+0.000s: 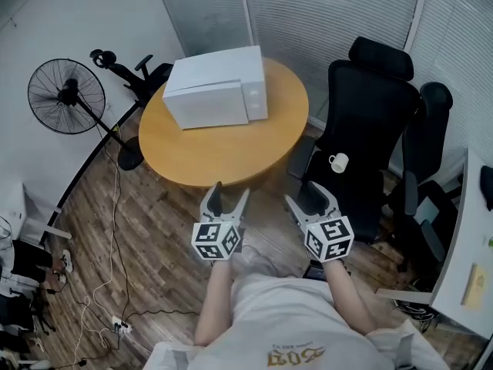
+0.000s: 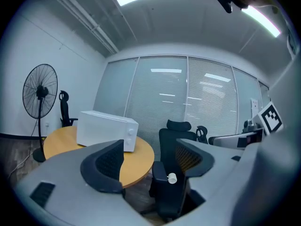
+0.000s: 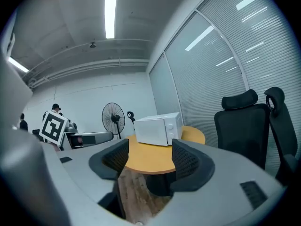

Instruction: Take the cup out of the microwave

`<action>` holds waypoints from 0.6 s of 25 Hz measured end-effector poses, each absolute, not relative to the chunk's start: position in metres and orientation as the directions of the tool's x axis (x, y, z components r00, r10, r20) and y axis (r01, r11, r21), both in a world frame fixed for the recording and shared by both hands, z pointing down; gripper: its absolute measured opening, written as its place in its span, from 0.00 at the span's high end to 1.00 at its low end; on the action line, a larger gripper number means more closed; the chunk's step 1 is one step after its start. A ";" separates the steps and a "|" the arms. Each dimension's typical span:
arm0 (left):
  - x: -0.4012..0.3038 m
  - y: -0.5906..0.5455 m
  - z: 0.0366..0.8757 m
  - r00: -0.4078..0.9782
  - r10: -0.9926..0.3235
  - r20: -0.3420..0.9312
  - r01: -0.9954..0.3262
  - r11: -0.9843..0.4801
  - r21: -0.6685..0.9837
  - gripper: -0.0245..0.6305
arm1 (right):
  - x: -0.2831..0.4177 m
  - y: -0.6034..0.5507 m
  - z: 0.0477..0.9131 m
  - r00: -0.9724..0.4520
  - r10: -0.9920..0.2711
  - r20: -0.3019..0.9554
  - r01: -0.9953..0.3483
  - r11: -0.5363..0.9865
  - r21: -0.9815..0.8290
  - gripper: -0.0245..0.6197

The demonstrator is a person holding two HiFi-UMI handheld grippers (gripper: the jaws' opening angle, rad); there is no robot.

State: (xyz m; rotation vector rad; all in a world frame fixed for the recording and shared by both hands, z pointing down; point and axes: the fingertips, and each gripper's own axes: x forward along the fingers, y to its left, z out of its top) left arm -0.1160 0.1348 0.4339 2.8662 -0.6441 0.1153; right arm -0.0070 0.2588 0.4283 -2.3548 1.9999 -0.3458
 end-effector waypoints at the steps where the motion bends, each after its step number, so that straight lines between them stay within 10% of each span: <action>1: -0.117 0.135 0.433 0.900 -0.419 0.118 -0.434 -0.883 0.177 0.44 | -0.008 0.259 0.428 0.148 -0.978 0.148 -0.971 -0.172 -0.169 0.53; 15: -0.105 0.117 0.448 0.892 -0.425 0.151 -0.449 -0.870 0.203 0.44 | 0.009 0.254 0.443 0.162 -0.973 0.162 -0.960 -0.193 -0.202 0.54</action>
